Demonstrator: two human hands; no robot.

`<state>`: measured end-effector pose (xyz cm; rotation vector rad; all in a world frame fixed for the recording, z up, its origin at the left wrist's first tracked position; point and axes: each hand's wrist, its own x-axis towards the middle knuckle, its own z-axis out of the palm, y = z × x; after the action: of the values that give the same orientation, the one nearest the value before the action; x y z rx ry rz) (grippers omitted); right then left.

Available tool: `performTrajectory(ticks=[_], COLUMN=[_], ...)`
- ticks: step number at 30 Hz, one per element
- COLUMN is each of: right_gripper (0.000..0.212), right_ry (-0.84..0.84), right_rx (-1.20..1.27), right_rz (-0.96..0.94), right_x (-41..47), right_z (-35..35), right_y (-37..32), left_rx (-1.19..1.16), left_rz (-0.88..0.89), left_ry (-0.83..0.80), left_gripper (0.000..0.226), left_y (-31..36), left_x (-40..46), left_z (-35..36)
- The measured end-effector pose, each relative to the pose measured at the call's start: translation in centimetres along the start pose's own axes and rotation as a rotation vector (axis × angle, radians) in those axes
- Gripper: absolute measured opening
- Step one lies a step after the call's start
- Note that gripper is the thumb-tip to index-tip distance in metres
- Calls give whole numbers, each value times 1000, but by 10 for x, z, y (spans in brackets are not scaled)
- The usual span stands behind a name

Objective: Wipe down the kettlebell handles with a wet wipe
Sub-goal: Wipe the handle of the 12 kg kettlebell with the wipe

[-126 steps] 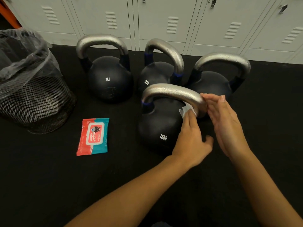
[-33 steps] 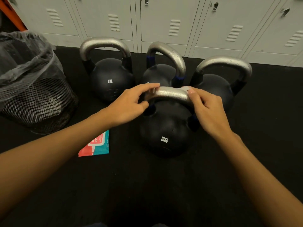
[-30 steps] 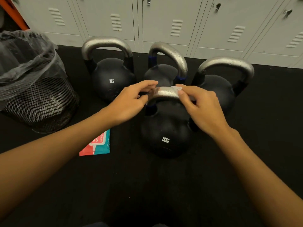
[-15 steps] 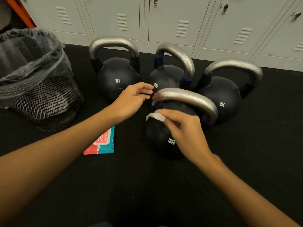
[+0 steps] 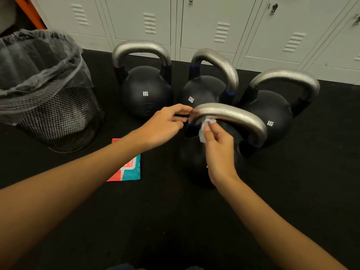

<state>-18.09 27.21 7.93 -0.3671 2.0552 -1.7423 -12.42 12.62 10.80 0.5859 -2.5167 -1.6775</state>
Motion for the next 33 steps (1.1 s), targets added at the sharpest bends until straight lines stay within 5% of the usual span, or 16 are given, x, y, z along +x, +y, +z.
performTrajectory(ticks=[6, 10, 17, 22, 28, 33], right_gripper=[55, 63, 73, 44, 74, 51], right_ry=[-201, -151, -233, -140, -212, -170], right_rx=[-430, -655, -489, -348, -312, -305], right_rz=[-88, -237, -119, -102, -93, -82], right_x=[-2, 5, -10, 12, -9, 11], right_z=[11, 19, 19, 13, 15, 13], right_y=[1, 6, 12, -8, -3, -9], left_rx=[3, 5, -3, 4, 4, 9], left_rz=[2, 0, 9, 23, 34, 25], left_ry=[-18, -17, -19, -11, -6, -9], left_gripper=[52, 51, 50, 49, 46, 45], left_y=[-1, -2, -3, -3, -2, -1], left_x=[-1, -1, 0, -1, -2, 0], left_z=[0, -1, -1, -1, 0, -3])
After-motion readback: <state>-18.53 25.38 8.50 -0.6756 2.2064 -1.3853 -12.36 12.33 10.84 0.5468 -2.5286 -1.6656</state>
